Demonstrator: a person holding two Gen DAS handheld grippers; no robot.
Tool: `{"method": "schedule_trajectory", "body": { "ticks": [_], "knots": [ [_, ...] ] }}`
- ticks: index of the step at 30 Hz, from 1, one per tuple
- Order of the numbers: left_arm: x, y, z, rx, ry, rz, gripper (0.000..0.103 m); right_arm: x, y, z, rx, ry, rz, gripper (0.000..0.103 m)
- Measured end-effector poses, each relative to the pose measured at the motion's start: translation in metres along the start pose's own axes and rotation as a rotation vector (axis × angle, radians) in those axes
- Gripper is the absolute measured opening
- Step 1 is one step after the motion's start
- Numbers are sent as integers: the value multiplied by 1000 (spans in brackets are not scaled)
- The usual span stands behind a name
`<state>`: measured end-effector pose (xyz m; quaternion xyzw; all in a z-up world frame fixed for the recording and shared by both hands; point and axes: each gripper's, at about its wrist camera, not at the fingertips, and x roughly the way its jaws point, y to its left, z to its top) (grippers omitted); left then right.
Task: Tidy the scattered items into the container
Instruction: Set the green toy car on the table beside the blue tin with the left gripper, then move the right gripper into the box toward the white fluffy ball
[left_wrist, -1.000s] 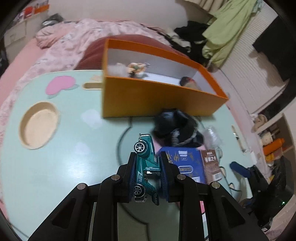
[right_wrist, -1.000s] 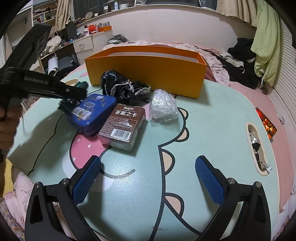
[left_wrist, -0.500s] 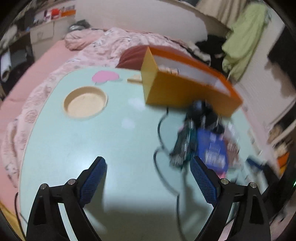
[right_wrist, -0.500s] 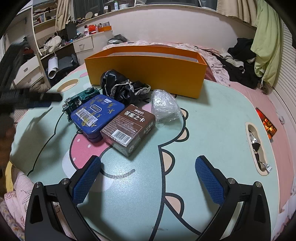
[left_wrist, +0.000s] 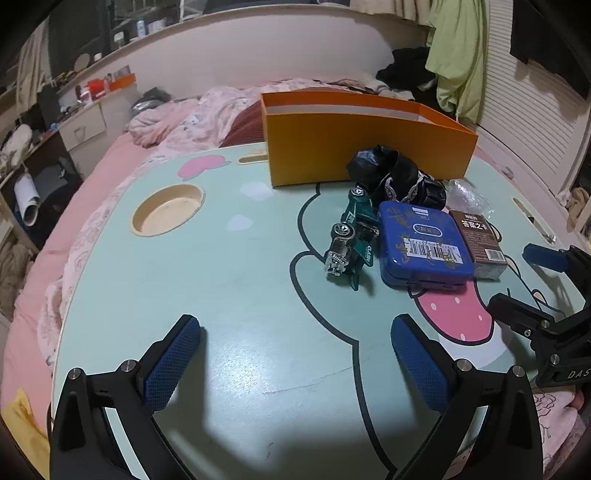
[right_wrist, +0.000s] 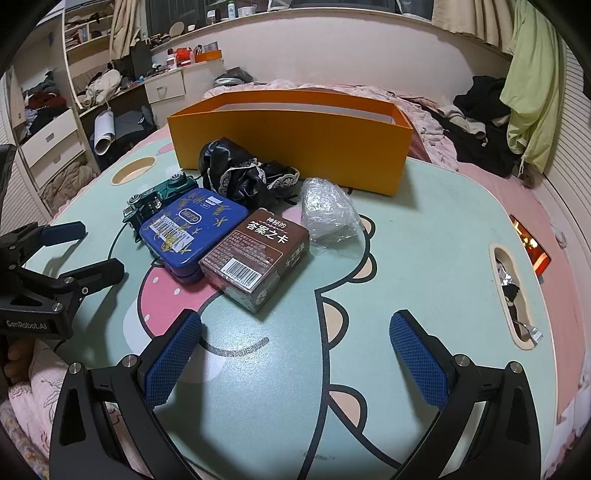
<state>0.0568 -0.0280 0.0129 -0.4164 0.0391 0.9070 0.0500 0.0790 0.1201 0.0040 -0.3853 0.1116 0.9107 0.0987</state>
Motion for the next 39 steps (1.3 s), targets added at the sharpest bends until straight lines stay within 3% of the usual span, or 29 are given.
{"method": "schedule_trajectory", "body": {
  "ticks": [15,17,18,19,23,26,29,32,34,39],
  "knots": [
    [1,0,0,0,-2,-6,103,3,0,9,36,83,-39,102],
    [0,1,1,1,-3,-10,103,-1,2,10,21,88,-24,92],
    [0,1,1,1,-4,-10,103,-5,4,13,11,84,-16,82],
    [1,1,1,1,-4,-10,103,-10,7,18,0,74,-9,77],
    [0,1,1,1,-3,-13,103,-32,16,64,-17,-1,38,77],
    [0,1,1,1,-4,-13,103,-33,21,113,36,-19,159,77],
    [0,1,1,1,-4,-14,103,-2,28,172,117,67,283,77],
    [0,1,1,1,-4,-13,103,43,36,205,167,169,311,66],
    [1,1,1,2,-4,-16,103,73,41,216,183,225,288,56],
    [2,2,2,4,-5,-20,103,121,48,217,230,320,281,56]
  ]
}}
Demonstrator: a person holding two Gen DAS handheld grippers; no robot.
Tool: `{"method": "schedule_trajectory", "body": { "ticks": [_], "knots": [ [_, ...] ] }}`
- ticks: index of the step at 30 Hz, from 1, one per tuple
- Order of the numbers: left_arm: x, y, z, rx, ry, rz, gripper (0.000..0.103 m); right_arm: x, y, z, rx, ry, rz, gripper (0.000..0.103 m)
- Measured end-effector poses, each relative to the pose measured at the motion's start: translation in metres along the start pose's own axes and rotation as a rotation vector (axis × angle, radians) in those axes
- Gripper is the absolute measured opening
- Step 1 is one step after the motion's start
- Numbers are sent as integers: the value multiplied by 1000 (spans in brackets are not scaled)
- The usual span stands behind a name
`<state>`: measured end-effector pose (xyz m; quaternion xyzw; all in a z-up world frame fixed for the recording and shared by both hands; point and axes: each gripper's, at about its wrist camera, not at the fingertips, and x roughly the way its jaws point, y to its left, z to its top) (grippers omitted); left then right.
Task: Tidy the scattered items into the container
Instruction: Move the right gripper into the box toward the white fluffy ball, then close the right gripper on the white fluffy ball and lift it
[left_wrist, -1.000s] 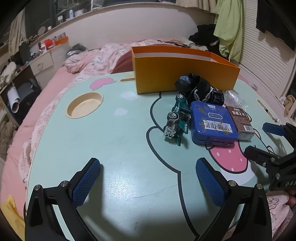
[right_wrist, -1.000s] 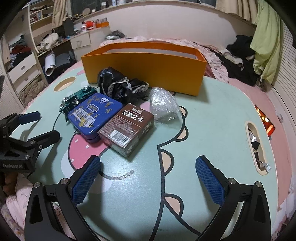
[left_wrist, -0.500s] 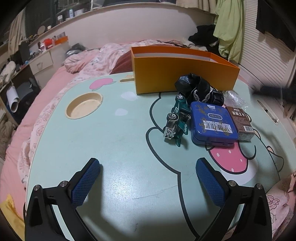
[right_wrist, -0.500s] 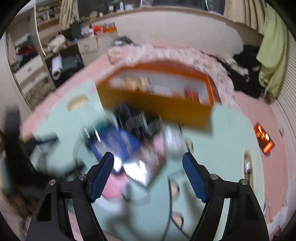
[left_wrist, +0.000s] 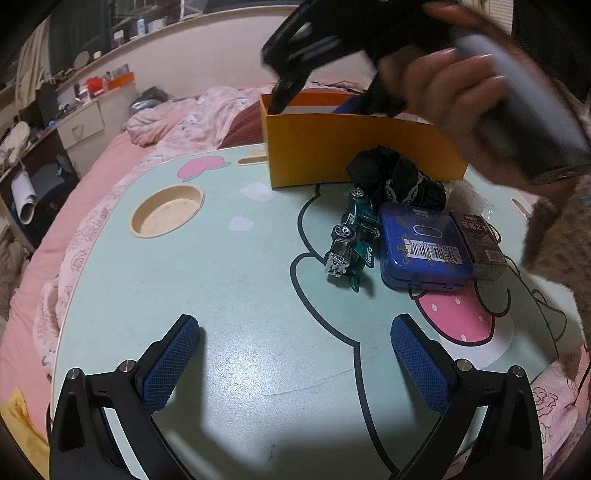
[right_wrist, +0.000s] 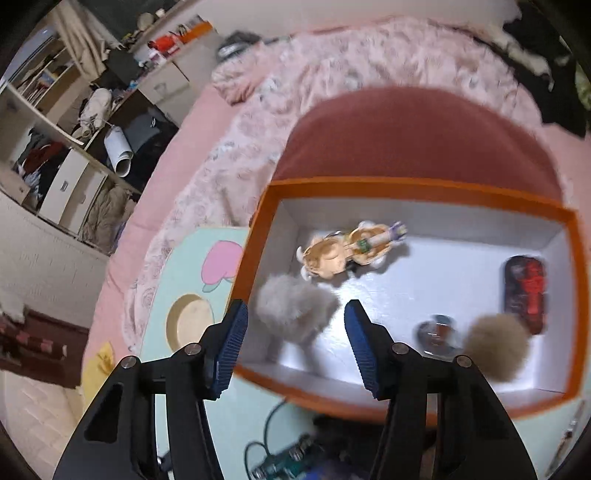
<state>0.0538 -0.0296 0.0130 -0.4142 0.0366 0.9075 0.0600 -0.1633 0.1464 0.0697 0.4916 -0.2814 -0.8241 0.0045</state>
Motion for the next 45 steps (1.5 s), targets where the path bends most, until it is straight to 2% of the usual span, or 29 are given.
{"method": "schedule_trajectory", "body": {
  "ticks": [2,3,5,6,13,20,24,26,29,31,32,39,45],
  "knots": [
    [0,0,0,0,0,-2,103,17,-1,-1,11,33,-31,50],
    [1,0,0,0,-1,-4,103,24,-3,-2,18,56,-26,39],
    [1,1,1,-1,-2,-7,103,28,-5,-4,31,62,-10,32],
    [1,1,2,-1,-2,-7,103,23,-6,-5,32,37,-11,10],
    [1,2,1,-1,-2,-5,103,-63,-4,-30,-30,-198,22,2],
    [1,2,1,-1,-2,-5,103,-132,-35,-85,-49,-316,75,2],
    [1,3,1,0,-3,-5,103,-137,-52,-90,6,-302,100,2],
    [1,3,1,-1,-3,-5,103,-130,-48,-77,13,-273,97,2],
    [1,2,1,0,-3,-6,103,-110,-27,-58,-52,-232,17,4],
    [1,2,1,0,-3,-5,103,-87,-18,-48,-80,-159,-6,21],
    [1,3,1,-1,-3,-6,103,-72,-14,-42,-83,-113,-17,24],
    [1,2,1,-1,-4,-6,103,17,-6,-2,-70,86,-147,25],
    [2,2,2,-3,-6,-12,103,42,-11,5,-54,103,-188,29]
  ]
}}
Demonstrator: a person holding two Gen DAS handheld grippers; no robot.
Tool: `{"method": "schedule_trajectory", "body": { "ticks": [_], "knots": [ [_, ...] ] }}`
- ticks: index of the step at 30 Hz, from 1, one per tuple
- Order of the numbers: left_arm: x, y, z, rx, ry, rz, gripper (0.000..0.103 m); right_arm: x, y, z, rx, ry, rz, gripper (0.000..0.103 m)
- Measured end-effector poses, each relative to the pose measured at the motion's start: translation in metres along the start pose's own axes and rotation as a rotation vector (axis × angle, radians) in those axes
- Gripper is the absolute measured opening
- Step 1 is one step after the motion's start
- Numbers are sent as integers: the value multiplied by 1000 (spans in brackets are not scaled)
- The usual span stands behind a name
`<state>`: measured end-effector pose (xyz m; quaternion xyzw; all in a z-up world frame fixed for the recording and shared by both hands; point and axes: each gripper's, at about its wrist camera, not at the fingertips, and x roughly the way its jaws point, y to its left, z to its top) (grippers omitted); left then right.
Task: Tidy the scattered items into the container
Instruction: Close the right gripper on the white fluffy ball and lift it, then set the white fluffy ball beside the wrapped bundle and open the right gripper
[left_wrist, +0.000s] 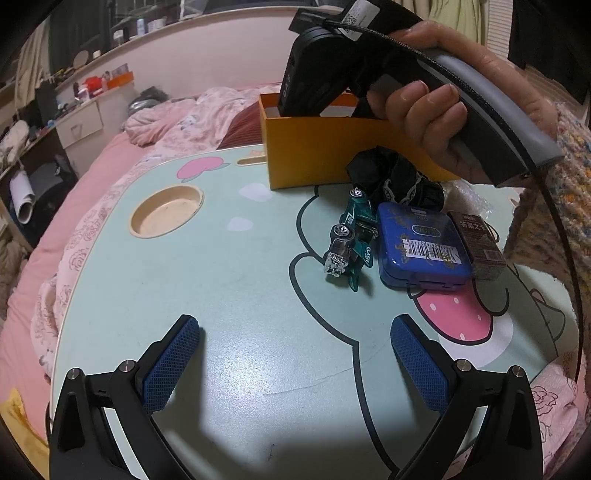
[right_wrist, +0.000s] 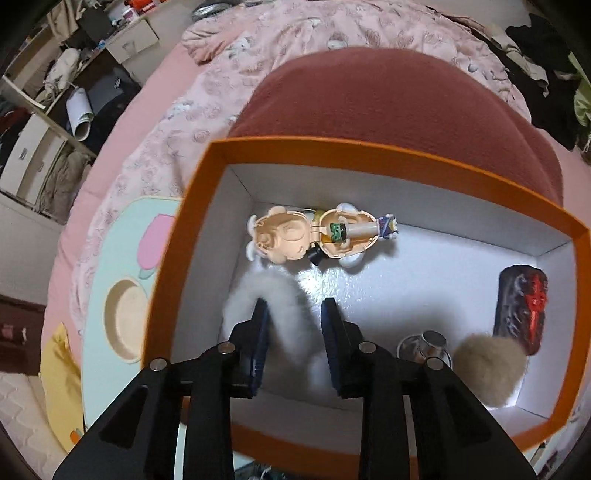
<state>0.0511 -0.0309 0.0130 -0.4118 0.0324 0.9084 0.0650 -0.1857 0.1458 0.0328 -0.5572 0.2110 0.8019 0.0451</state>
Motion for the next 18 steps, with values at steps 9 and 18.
{"method": "schedule_trajectory", "body": {
  "ticks": [9,18],
  "knots": [
    [1,1,0,1,0,0,103,-58,-23,-18,24,-163,97,9],
    [1,1,1,0,0,2,103,-156,-61,-90,1,-354,171,9]
  ]
}}
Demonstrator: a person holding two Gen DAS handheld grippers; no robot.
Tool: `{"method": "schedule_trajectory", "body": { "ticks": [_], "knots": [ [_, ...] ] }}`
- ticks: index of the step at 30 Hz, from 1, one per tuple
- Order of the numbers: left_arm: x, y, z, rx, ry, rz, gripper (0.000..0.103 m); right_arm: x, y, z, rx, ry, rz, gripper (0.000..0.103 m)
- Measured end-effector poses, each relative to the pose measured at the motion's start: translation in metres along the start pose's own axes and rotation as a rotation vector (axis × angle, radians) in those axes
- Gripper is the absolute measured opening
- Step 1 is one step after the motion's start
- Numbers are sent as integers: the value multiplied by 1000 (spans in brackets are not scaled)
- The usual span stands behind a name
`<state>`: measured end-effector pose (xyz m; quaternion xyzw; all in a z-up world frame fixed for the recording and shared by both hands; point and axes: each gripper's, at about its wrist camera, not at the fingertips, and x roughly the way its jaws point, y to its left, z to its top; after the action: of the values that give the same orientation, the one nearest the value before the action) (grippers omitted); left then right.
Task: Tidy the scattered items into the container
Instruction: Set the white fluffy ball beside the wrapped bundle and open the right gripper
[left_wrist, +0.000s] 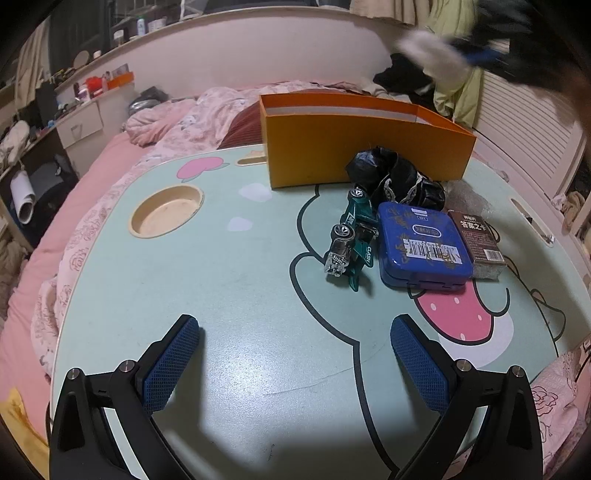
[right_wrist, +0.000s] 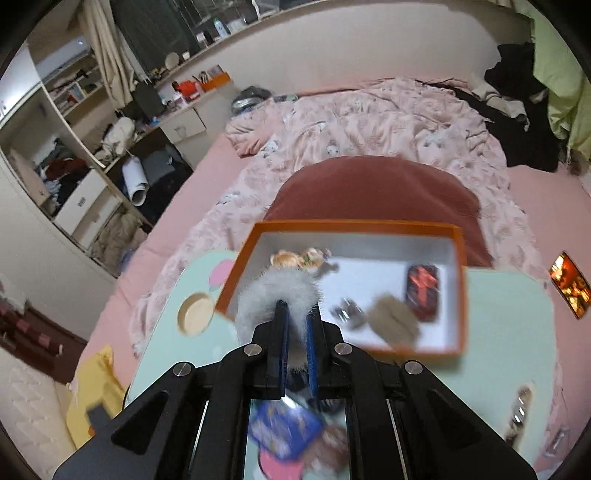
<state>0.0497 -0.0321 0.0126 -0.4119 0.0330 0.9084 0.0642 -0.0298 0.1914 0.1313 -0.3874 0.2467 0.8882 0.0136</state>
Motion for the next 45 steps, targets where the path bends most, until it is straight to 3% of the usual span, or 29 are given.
{"method": "schedule_trajectory", "body": {
  "ticks": [5,8,12,14,17,20,23,24,25,26,28,30,33,35,37,42,45],
  "knots": [
    [0,0,0,1,0,0,103,-19,-24,-24,23,4,14,9],
    [-1,1,-1,1,-1,-2,103,-16,-26,-27,22,1,-48,9],
    [0,0,0,2,0,-1,103,7,-31,-48,23,94,-78,11],
    [0,1,-1,1,-1,0,103,18,-36,-61,20,114,-117,14],
    [0,0,-1,2,-1,-1,103,29,-46,-70,50,110,-73,24],
    [-1,0,-1,2,-1,-1,103,23,-55,-75,92,43,-59,27],
    [-1,0,-1,2,-1,-1,103,2,-57,-88,65,-106,1,29],
    [-1,0,-1,2,-1,-1,103,-5,-58,-95,57,-148,34,46],
    [-1,0,-1,2,-1,-1,103,-10,-59,-102,56,-173,45,74],
    [-1,1,-1,2,-1,-1,103,-14,-60,-111,56,-198,37,81],
    [-1,1,-1,2,-1,-1,103,-16,-59,-128,29,-208,-37,82],
    [-1,1,-1,2,-1,-1,103,-10,-53,-142,-27,-169,-119,82],
    [-1,1,-1,3,-1,-1,103,2,-45,-158,-80,-111,-160,82],
    [-1,0,-1,6,-1,1,103,16,-42,-168,-95,-66,-247,82],
    [-2,0,-2,3,-2,2,103,23,-31,-173,-151,-89,-325,86],
    [-2,0,-2,5,-3,5,103,30,-24,-166,-125,-56,-327,100],
    [-3,0,-4,7,-4,3,103,29,-30,-165,-99,-54,-346,102]
  ]
}}
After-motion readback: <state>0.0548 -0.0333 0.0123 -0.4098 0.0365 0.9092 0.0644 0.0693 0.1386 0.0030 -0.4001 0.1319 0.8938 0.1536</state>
